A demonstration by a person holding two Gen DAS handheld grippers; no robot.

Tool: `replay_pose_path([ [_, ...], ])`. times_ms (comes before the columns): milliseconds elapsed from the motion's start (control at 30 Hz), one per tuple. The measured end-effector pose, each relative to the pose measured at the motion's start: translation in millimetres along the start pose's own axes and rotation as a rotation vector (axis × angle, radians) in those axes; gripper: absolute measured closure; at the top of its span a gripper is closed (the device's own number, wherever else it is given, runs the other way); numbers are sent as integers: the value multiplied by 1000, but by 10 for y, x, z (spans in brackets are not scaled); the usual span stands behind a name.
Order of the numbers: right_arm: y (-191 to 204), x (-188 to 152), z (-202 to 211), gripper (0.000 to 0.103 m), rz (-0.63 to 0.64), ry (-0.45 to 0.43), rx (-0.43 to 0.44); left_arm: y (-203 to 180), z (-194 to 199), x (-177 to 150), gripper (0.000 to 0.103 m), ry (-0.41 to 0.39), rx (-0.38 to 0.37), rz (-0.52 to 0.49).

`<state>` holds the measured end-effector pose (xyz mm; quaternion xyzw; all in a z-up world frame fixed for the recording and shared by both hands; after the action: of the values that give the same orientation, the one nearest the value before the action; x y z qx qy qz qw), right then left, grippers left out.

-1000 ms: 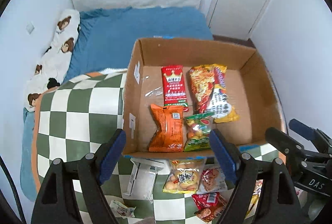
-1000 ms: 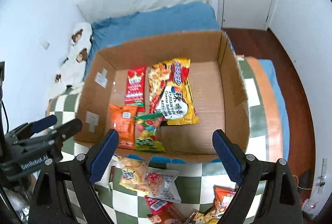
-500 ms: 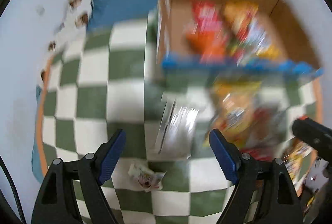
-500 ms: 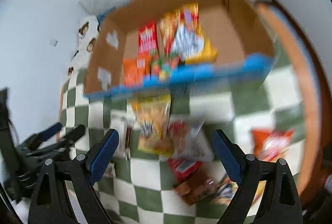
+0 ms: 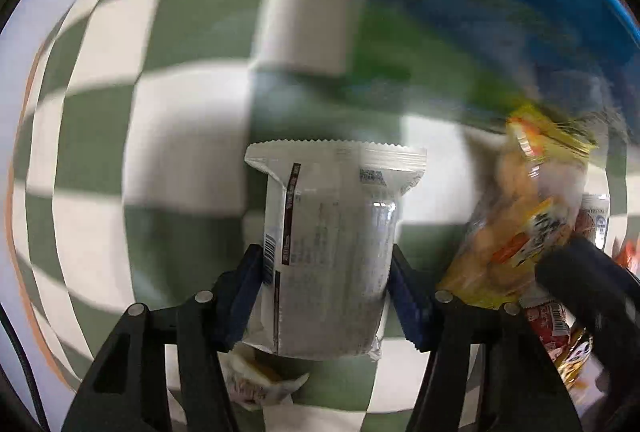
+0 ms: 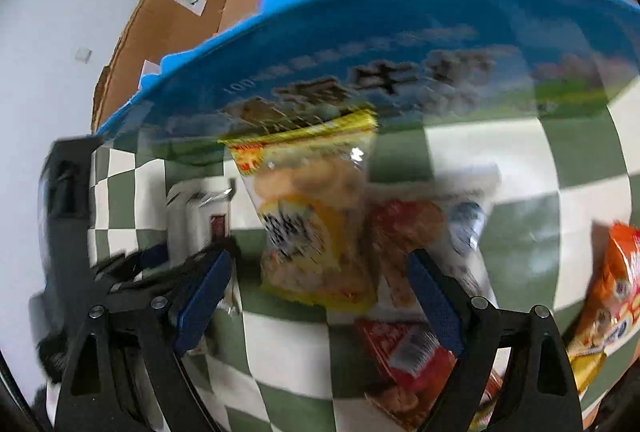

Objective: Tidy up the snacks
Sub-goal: 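Grasp the white wrapped bar with the left tool while the right tool grasps the yellow cracker bag, then carry both packets into the box and open both tools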

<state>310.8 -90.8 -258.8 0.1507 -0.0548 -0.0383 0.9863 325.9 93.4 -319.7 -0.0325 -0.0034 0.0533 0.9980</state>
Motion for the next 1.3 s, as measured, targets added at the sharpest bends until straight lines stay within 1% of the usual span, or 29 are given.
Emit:
replay_pose_path([
  [67, 95, 53, -88, 13, 16, -5, -16, 130, -26, -112, 45, 5, -12, 63],
  [133, 196, 91, -212, 27, 45, 7, -56, 218, -67, -209, 45, 6, -16, 97],
  [167, 226, 104, -279, 30, 49, 21, -74, 240, -80, -233, 45, 6, -17, 103],
  [233, 235, 126, -434, 46, 40, 50, -97, 256, -97, -269, 45, 1, -9, 101],
  [267, 233, 118, -488, 46, 43, 53, -109, 253, -95, -287, 45, -3, -1, 95],
  [333, 249, 86, -510, 53, 62, 39, -123, 214, -87, -334, 45, -11, 20, 73],
  [400, 298, 18, -517, 56, 89, 51, -122, 151, -72, -377, 45, -13, 36, 53],
  [533, 291, -198, -506, 57, 115, 127, -92, -3, -91, -595, 45, 3, 48, 18],
  [633, 275, -444, -515, 57, 157, 186, -99, -50, -128, -732, 45, 20, 57, -3],
  [700, 238, -634, -554, 57, 164, 229, -100, -86, -154, -813, 45, 30, 63, -15],
  [833, 208, -923, -621, 57, 178, 263, -113, -171, -201, -958, 45, 36, 76, -38],
  [867, 210, -974, -639, 57, 178, 271, -117, -158, -210, -929, 45, 38, 79, -42],
  [933, 253, -1015, -689, 57, 185, 278, -131, -214, -244, -961, 44, 40, 78, -47],
  [1000, 315, -1011, -730, 56, 192, 279, -150, -230, -283, -897, 43, 47, 80, -56],
  [1133, 361, -940, -852, 51, 136, 287, -150, -216, -352, -882, 43, 48, 66, -48],
  [1167, 353, -864, -901, 51, 129, 285, -148, -39, -337, -879, 44, 44, 63, -48],
  [1233, 336, -843, -924, 51, 128, 273, -152, -25, -345, -894, 44, 30, 62, -46],
  [1267, 335, -879, -947, 51, 131, 264, -156, 58, -328, -931, 45, 24, 62, -43],
  [1300, 340, -926, -971, 51, 130, 252, -158, 31, -271, -978, 45, 20, 67, -43],
])
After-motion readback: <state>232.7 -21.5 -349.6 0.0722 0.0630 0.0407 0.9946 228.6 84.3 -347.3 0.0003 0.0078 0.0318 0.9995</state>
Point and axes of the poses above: each gripper's, at about its wrist camera, not at the fingertips, and z roughly against the way its jaws point, y to its left, x to its top, the point moved 2 cm from there along -z, roughly the way its jaws point, and after that the axes turned 5 degrees about y, right-handed, at the moved point
